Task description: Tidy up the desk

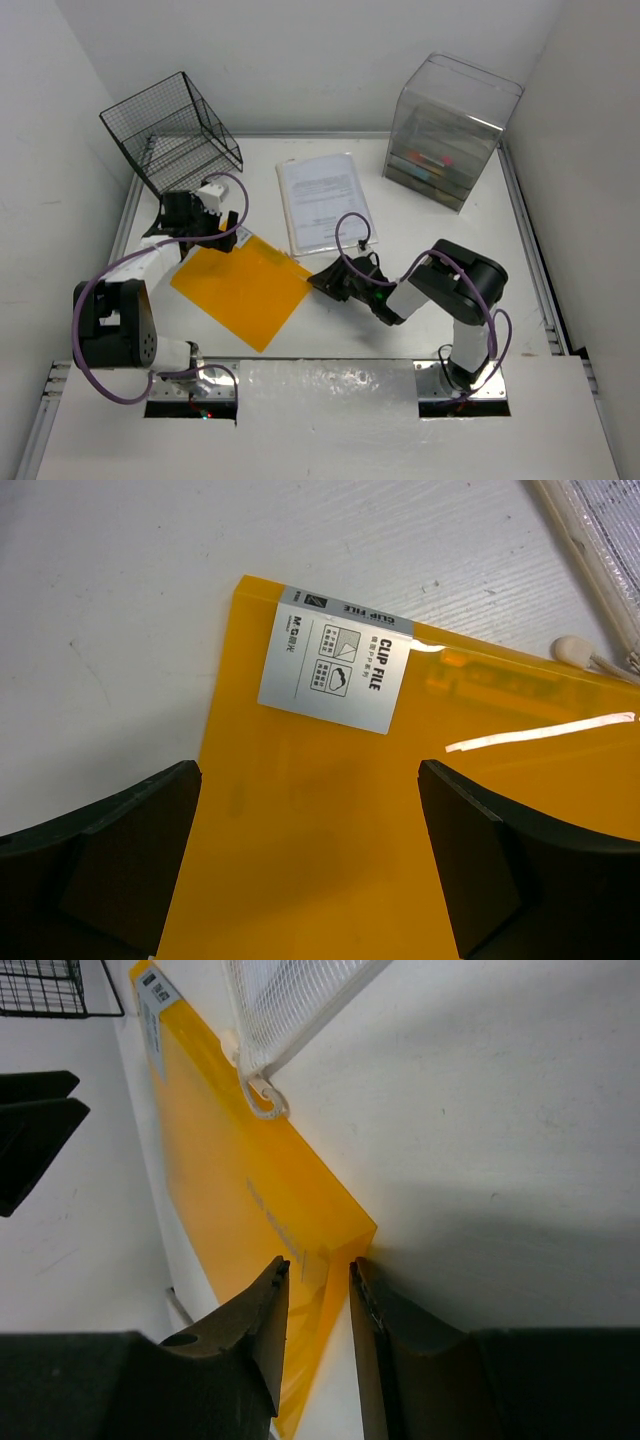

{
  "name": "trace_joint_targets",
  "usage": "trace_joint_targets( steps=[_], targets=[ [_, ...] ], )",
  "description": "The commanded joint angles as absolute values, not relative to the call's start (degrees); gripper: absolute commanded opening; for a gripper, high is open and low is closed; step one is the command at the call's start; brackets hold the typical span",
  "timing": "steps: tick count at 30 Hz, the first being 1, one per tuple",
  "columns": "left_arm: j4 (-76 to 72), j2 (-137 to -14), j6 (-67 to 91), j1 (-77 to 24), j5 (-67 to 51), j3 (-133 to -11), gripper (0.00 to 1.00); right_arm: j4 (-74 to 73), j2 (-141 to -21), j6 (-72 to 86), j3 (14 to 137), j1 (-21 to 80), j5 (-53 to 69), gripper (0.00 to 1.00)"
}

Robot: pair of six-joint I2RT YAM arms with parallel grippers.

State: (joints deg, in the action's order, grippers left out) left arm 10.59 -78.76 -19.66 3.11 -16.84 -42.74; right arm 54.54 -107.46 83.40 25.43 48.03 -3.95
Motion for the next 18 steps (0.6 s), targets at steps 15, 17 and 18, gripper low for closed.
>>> trace_joint_targets(
  steps=[15,17,18],
  targets=[
    [9.84,-79.45,-20.48,3.6,-18.37,-44.47,0.89,57.22,-110.47,73.74,30.05,47.99,-8.09,0.25],
    [9.84,-79.37,-20.57,3.69,-18.37,-44.47,0.89,58.0,-111.09,73.74,30.58,47.99,-7.74,0.25],
    [9.84,-79.45,-20.48,3.69,-18.37,-44.47,0.89,58.09,-111.35,73.74,31.11,47.99,-7.65,0.25]
  ],
)
